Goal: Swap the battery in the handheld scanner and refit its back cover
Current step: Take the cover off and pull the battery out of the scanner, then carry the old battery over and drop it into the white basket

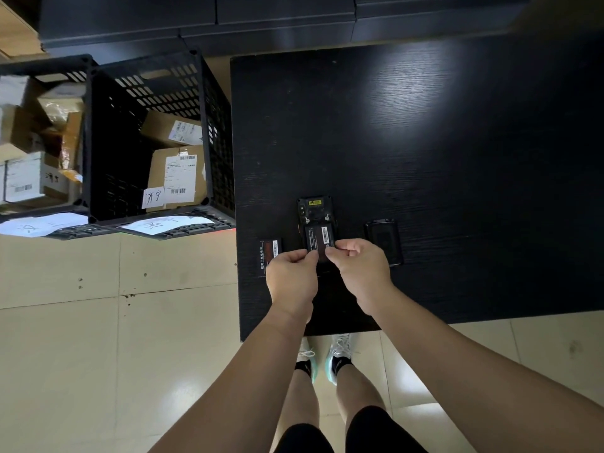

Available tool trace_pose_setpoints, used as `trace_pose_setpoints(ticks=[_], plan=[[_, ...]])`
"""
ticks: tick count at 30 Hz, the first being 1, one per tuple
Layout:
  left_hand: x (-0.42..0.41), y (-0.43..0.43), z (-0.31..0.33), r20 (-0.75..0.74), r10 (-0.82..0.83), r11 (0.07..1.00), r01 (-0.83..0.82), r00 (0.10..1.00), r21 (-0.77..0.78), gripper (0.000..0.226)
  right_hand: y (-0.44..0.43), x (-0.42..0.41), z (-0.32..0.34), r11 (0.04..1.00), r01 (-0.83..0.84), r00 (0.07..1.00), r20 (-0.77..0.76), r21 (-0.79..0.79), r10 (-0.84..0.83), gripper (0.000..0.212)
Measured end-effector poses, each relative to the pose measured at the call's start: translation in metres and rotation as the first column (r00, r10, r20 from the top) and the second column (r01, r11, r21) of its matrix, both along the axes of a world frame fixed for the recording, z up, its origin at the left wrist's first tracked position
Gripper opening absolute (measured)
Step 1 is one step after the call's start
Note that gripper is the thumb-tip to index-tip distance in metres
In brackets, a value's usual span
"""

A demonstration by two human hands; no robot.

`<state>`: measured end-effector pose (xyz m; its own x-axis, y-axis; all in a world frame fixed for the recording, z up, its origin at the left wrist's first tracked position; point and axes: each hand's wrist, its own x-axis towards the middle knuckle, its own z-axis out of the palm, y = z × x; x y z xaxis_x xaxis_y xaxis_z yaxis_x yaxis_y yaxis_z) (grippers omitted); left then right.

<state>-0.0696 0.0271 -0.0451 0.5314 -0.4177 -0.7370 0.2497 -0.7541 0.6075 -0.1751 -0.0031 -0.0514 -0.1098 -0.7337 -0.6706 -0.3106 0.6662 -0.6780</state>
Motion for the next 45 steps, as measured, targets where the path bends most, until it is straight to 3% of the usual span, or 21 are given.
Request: trace_pose_setpoints(ticks=[19, 30, 39, 45], plan=[[-0.005, 0.004, 0.009, -0.068, -0.012, 0.999, 0.009, 0.998, -0.052, 0.029, 0.004, -0.010, 0.014, 0.997, 0.035, 0.990, 0.137, 0.070, -0.044, 0.032], [-0.010, 0.005, 0.080, -0.066, -0.043, 0.985, 0.031, 0.997, -0.167, 0.010, 0.003, -0.019, 0.084, 0.999, 0.052, 0.980, 0.191, 0.010, -0.053, 0.020], [-0.023, 0.011, 0.140, -0.107, -0.133, 0.956, 0.099, 0.985, -0.278, 0.019, 0.008, -0.041, 0.153, 0.997, 0.035, 0.980, 0.197, -0.075, -0.020, 0.020], [-0.049, 0.000, 0.176, -0.111, -0.229, 0.914, 0.174, 0.967, -0.366, 0.017, 0.013, -0.070, 0.185, 0.973, 0.168, 0.959, 0.256, -0.158, -0.124, 0.021]])
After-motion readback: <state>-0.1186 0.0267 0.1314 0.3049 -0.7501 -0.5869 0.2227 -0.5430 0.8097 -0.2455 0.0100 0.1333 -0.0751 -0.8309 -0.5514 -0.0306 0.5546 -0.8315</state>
